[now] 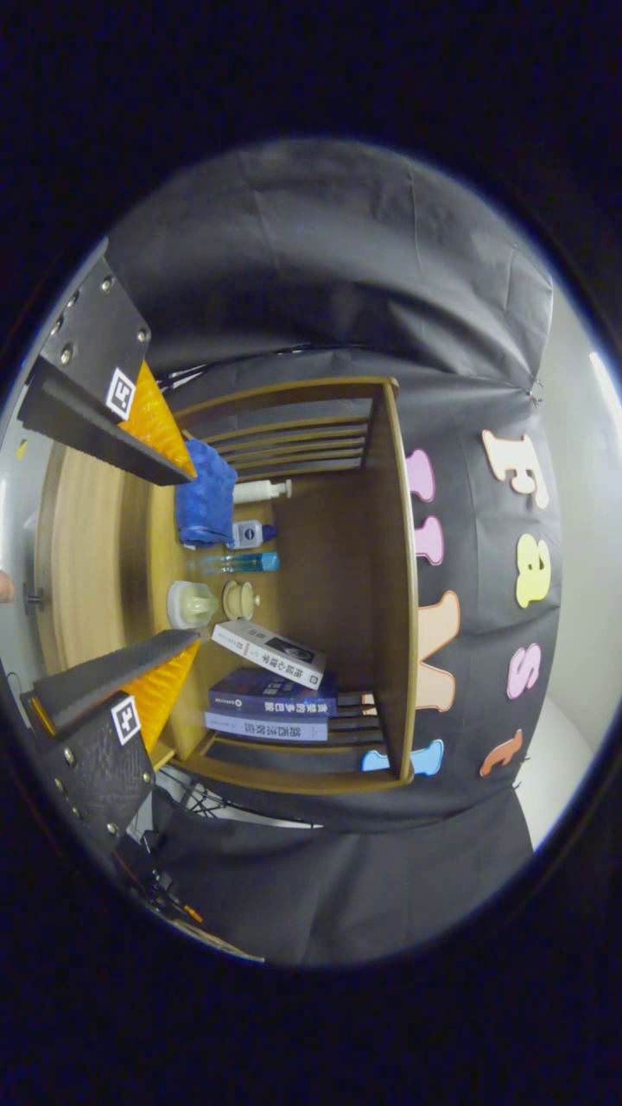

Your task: Pull open the drawer, take out the items inside it, and place them on the countertop above the cabinet.

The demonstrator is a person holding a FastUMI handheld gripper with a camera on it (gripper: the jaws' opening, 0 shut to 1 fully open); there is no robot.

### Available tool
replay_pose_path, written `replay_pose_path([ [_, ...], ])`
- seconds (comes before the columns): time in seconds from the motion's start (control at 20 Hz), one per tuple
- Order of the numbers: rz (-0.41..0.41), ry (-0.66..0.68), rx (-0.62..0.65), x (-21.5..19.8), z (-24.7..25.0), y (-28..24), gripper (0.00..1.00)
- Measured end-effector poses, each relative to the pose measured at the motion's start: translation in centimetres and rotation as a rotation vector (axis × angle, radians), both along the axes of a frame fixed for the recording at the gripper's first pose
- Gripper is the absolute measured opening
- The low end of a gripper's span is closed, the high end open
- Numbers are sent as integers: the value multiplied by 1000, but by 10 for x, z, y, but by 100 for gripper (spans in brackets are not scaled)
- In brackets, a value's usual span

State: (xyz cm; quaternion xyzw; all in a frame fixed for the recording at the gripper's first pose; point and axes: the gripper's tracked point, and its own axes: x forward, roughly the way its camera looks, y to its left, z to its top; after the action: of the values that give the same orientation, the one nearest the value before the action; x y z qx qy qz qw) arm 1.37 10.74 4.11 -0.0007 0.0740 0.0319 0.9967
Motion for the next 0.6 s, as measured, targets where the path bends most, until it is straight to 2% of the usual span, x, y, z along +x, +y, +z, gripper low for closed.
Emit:
replay_pose_path([
  [0.3,14,-30,-6,-47,-46,0,100],
  [0.45,35,-10,-55,-58,-81,-1,100],
  [0.6,29,6,-52,-63,-115,-5,100],
])
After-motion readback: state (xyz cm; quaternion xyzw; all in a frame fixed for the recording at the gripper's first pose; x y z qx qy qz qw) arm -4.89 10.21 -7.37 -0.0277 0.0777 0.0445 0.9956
